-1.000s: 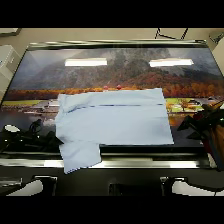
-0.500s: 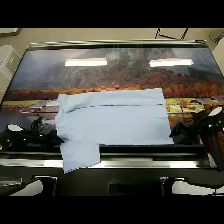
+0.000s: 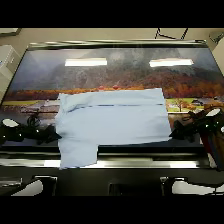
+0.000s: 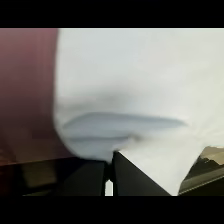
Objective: Fold the clothes and pants, and hang the long-sleeved shirts on hangers.
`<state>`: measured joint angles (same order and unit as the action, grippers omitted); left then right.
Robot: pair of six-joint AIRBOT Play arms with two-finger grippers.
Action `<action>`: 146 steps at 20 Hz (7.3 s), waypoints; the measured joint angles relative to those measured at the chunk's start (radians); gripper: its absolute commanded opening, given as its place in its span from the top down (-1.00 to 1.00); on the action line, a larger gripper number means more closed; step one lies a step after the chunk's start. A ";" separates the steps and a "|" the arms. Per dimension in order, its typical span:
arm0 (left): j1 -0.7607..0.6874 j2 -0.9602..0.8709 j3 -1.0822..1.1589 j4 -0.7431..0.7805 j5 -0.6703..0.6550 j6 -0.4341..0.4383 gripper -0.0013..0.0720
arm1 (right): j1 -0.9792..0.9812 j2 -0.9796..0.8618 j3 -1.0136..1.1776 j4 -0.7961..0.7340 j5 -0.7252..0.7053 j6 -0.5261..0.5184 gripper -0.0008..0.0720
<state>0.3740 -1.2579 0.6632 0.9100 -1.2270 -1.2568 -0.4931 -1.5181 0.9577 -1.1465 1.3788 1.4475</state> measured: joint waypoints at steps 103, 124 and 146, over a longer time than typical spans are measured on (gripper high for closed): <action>-0.116 0.064 -0.225 0.028 -0.017 0.129 0.76 | 0.073 0.037 0.287 -0.229 0.274 0.122 -0.52; -0.119 0.073 -0.238 0.016 -0.027 0.157 0.90 | 0.072 0.029 -0.055 -0.149 0.061 0.048 0.20; -0.204 -0.305 0.650 0.016 0.051 -0.046 0.91 | 0.205 -0.187 0.523 -0.028 -0.106 0.162 0.83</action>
<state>0.1699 -1.5627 1.3128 0.9257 -1.1763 -1.3029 -0.2882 -1.7046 1.4807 -1.1744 1.2728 1.6096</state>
